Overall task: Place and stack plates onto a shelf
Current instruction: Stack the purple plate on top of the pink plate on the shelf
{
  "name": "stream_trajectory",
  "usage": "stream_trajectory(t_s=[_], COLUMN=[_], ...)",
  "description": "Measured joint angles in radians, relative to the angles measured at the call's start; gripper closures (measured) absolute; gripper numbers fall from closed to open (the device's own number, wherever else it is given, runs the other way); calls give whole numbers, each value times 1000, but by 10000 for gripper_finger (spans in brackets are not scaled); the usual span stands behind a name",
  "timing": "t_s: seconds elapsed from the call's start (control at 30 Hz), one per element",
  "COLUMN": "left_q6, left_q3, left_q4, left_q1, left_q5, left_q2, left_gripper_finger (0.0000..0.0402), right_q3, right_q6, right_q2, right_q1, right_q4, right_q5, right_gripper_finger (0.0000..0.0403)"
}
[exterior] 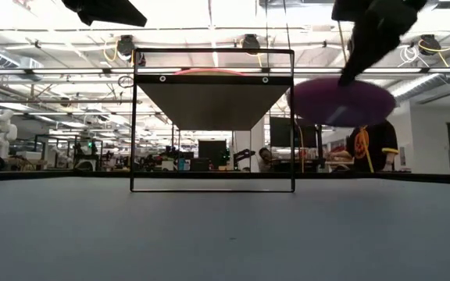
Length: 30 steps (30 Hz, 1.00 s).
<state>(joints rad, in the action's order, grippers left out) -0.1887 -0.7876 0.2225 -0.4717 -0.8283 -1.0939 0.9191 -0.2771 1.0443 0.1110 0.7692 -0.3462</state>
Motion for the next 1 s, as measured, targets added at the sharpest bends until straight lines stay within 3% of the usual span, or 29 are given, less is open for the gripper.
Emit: stream_trajectory(t_s=[0.27, 0.63, 0.83, 1.0], left_q6=[55, 373, 451, 541], left_q3=[0, -10, -63, -74], left_q4=[-35, -231, -216, -218], left_q1=[38, 167, 265, 299], left_q5=[112, 366, 557, 641], left_q2=[0, 0, 0, 0], left_gripper_finger=[321, 318, 318, 318], right_q3=[205, 483, 578, 620], right_q6=[-16, 1, 17, 71], right_q2=[102, 293, 363, 398], right_q1=[56, 126, 154, 192], right_q4=[173, 351, 392, 384], right_q5=[-24, -16, -2, 37], right_gripper_finger=[403, 403, 403, 403])
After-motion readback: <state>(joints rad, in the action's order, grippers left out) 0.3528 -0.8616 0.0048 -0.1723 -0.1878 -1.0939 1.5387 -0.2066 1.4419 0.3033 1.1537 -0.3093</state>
